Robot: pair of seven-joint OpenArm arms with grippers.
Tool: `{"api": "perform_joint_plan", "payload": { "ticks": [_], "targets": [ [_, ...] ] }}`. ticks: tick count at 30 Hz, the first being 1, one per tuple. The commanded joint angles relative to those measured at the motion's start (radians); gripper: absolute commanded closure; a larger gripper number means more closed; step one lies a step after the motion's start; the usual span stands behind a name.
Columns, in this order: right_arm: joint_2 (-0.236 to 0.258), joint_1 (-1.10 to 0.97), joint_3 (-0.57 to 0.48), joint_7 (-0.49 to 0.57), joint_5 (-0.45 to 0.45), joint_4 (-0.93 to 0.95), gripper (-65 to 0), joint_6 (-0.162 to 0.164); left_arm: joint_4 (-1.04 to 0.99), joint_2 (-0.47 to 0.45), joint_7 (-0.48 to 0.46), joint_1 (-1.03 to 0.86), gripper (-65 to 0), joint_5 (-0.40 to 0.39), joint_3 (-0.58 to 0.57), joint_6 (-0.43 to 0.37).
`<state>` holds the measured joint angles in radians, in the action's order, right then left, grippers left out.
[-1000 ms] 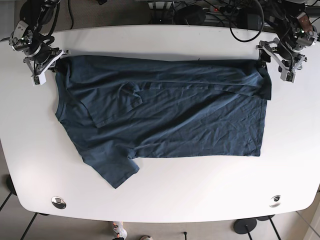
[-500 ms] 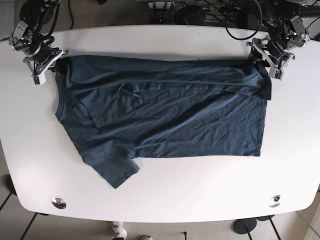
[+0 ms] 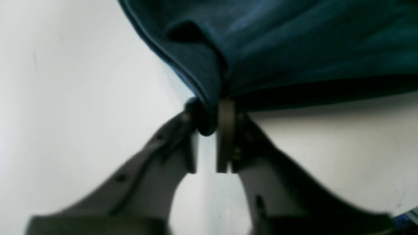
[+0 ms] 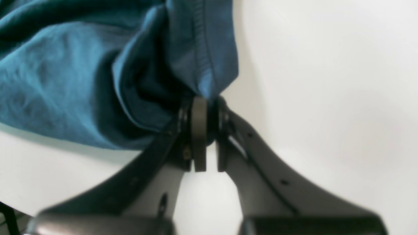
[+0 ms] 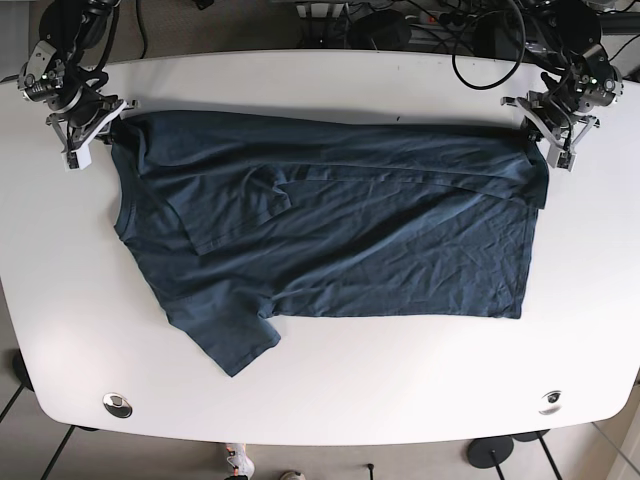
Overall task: Fold the T-shirt properly
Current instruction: 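Hold the shirt edge with both grippers and pull it taut, then release the edge and move both grippers to the shirt's hem corners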
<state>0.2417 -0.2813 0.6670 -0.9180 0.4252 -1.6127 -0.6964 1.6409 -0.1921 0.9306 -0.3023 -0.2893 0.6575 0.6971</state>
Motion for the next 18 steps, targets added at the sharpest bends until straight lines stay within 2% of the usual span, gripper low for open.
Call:
{"api": "perform_joint_plan", "payload": {
  "ticks": [1,6,11,13,15,18],
  "targets": [
    [0.017,0.006,0.007,0.020,0.018,-0.013,-2.4,-0.002,0.020,-0.016,-0.008,0.001,0.0,-0.012,0.008,0.001],
    [0.017,0.006,0.007,0.020,0.013,-0.013,-2.2,-0.002,0.022,-0.014,-0.006,0.001,0.0,-0.014,0.127,0.001],
    [0.017,0.006,0.007,0.020,0.011,-0.011,-2.2,-0.002,0.018,-0.053,-0.005,0.001,0.0,-0.027,0.181,0.001],
    [0.017,0.006,0.006,0.020,0.011,-0.011,-2.2,-0.002,0.017,-0.060,-0.005,-0.007,-3.3,-0.121,0.190,0.001],
    [0.017,0.006,0.004,0.020,0.011,-0.011,-2.2,-0.002,0.018,-0.102,0.009,-0.036,-10.6,-0.201,0.192,0.001],
    [0.017,0.006,0.009,0.020,0.011,-0.011,-2.2,-0.002,0.015,-0.146,0.052,-0.051,-11.8,-0.311,0.224,0.001]
  ]
}}
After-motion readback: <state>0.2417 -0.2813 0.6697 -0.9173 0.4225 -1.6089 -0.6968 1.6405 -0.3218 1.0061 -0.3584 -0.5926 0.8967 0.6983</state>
